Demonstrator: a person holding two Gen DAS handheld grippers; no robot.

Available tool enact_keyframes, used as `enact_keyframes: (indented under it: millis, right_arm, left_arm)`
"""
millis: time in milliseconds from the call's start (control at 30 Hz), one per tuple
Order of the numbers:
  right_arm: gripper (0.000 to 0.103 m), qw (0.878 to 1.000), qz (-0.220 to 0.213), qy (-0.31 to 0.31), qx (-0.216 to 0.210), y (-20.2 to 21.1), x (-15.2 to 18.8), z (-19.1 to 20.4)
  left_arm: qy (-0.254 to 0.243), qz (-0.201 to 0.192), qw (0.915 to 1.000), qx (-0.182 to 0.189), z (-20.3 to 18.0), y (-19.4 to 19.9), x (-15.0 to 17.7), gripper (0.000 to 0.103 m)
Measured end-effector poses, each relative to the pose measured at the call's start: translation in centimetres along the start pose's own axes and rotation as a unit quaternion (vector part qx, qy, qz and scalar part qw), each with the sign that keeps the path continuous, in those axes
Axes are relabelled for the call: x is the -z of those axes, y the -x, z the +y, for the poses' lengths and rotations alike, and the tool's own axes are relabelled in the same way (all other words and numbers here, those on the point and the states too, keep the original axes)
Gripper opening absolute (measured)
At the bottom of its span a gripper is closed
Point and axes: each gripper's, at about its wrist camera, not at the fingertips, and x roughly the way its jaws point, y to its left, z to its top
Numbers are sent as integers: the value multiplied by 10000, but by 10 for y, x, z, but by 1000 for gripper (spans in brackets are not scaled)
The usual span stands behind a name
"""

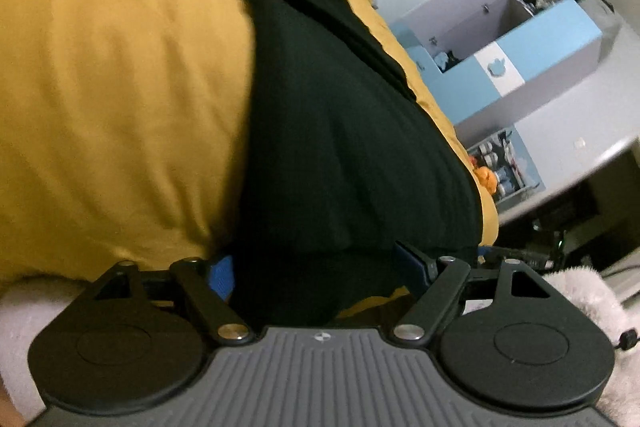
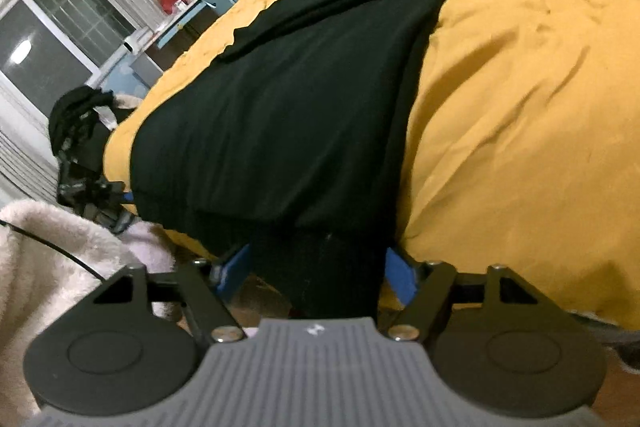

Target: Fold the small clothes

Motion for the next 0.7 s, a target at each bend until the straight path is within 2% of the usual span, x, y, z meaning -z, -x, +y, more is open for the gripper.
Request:
enact_keyframes:
  millis: [33, 67, 133, 167, 200, 300, 533, 700]
  right_arm:
    - [46, 10000, 13, -20, 7, 0, -1, 0]
    - [27, 10000, 25, -40, -30, 2, -2, 0]
    - [22, 9999, 43, -68, -61, 5, -3, 2]
    - [19, 10000, 56, -32, -54, 6, -4, 4]
    - [18, 10000, 45, 29, -58, 8, -5, 7]
    - [18, 9996, 43, -7, -262, 13, -10, 11]
    - [16, 9922, -481, -398, -1082, 37, -33, 14]
    - [15, 9753, -1183, -770, -1699, 49, -62, 14]
  left_arm:
    - [-19, -63, 10000, -70, -4, 0, 1, 84]
    - [-1, -99, 9997, -220, -8, 0, 2, 79]
    - [-125, -69, 9960, -878, -17, -2, 4, 41]
    - [-229, -23, 9932, -1140, -23, -3, 5, 37]
    - [-259, -15, 9920, -1235, -29, -2, 6, 32]
    - [-99, -63, 9951, -980, -42, 6, 5, 9]
    - [92, -548, 9984, -61, -66, 27, -17, 8]
    - [242, -1187, 9907, 618, -76, 31, -53, 8]
